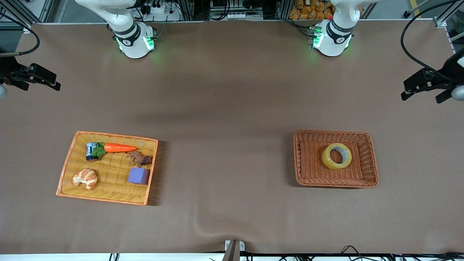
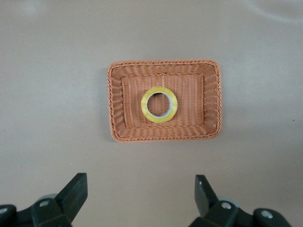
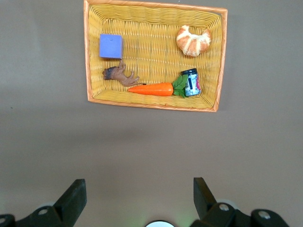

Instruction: Transfer tape with both arms

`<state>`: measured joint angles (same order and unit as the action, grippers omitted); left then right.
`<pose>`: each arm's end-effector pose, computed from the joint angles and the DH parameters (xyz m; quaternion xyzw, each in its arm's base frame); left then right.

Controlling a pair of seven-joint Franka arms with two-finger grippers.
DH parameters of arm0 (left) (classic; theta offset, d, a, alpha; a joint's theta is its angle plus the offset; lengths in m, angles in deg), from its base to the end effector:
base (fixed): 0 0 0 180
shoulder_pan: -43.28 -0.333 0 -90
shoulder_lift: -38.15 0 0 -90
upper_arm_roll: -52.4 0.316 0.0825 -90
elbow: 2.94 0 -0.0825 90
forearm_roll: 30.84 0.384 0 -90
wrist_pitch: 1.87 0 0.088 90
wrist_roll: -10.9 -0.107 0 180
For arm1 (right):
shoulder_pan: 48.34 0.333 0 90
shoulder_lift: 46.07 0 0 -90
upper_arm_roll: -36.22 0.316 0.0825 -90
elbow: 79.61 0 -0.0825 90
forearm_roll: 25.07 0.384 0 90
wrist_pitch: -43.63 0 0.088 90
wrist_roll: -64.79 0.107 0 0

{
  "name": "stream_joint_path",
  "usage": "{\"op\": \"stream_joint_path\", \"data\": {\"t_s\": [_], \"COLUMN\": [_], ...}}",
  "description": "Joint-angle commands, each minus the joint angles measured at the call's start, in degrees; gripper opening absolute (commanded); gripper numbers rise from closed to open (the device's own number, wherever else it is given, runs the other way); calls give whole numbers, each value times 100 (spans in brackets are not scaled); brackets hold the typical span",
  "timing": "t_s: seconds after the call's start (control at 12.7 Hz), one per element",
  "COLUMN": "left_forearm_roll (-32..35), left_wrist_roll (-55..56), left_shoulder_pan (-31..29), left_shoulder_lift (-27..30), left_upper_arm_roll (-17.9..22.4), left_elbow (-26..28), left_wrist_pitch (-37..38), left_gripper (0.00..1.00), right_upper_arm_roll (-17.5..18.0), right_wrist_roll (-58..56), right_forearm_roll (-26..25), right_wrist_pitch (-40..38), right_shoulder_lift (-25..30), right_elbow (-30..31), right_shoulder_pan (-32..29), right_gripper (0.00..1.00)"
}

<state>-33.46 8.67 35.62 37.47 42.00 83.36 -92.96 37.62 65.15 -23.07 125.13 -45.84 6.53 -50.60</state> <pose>0.5599 -0.0309 0.6504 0.9981 -0.0437 0.0358 0.0241 0.5379 -0.0039 0.6456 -0.9991 0.0087 0.0384 0.0175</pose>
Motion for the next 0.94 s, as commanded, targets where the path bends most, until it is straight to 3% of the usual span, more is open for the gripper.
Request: {"op": "stream_joint_path", "data": {"t_s": [0.0,0.24,0.87], "left_forearm_roll": [7,332,367], "left_wrist_roll": [20,-23,-59], "left_shoulder_pan": [-43,-35,-17], "left_shoulder_lift": [165,103,24], "left_upper_arm_roll": [-154,-313,-313], "left_elbow": [230,195,116], "left_wrist_pitch": [56,57,65], "left_gripper": [100,100,100], "right_upper_arm_roll": [-60,-69,-60], "right_wrist_roll": [-228,-264,-264], "right_forearm_roll": [63,46,46], "right_wrist_pitch": [-2,-2,60], "right_shoulder_lift": [135,161,127], "right_elbow": [87,79,96], "right_shoulder_pan": [51,42,50], "right_gripper": [100,100,100]}}
